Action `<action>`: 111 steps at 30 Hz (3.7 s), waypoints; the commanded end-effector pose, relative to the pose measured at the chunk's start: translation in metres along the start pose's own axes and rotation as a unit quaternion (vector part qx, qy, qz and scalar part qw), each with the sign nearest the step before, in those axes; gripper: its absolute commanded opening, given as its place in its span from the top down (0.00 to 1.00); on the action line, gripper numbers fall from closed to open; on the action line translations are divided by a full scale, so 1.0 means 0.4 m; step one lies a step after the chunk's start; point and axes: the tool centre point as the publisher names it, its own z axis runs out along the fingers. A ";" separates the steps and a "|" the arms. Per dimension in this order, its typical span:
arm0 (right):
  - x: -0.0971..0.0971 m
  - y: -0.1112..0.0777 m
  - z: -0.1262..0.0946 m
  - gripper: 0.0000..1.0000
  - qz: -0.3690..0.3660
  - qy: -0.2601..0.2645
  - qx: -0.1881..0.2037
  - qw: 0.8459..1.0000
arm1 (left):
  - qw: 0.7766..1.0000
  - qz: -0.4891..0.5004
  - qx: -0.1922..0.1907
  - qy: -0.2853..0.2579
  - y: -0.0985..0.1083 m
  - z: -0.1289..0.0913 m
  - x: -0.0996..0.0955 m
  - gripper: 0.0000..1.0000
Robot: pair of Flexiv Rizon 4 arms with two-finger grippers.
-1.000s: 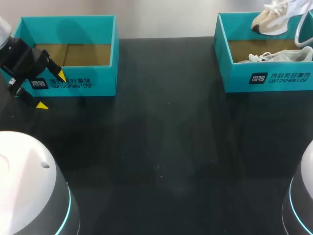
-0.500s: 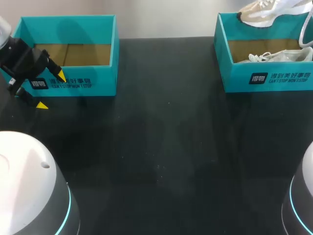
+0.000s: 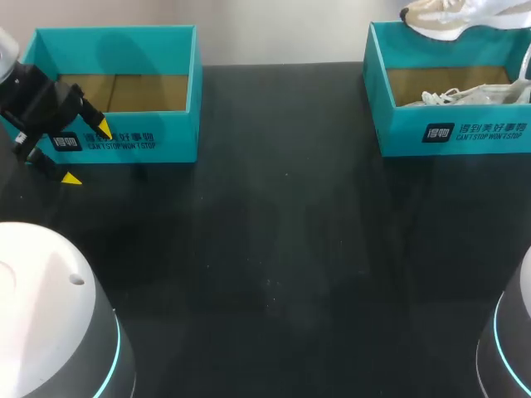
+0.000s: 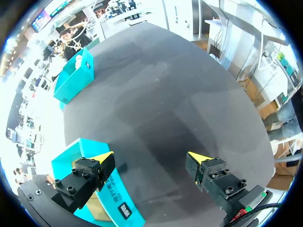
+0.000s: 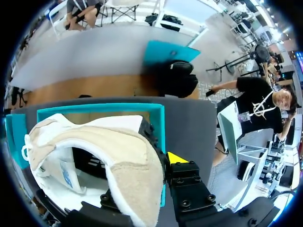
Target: Take the shoe out of the shoebox, open the shoe tongue, remove and reinsert the insole, then place the shoe into the shoebox
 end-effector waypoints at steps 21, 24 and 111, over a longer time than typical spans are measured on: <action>0.032 -0.017 0.036 1.00 0.064 -0.036 0.016 0.997 | 1.000 0.000 -0.002 0.000 -0.001 -0.001 0.001 0.00; 0.032 -0.017 0.036 1.00 0.064 -0.036 0.016 0.997 | 1.000 0.000 -0.002 0.000 -0.001 -0.001 0.001 0.00; 0.088 -0.165 0.042 1.00 0.086 -0.044 -0.040 0.995 | 1.000 0.000 -0.002 0.000 -0.001 -0.001 0.001 0.00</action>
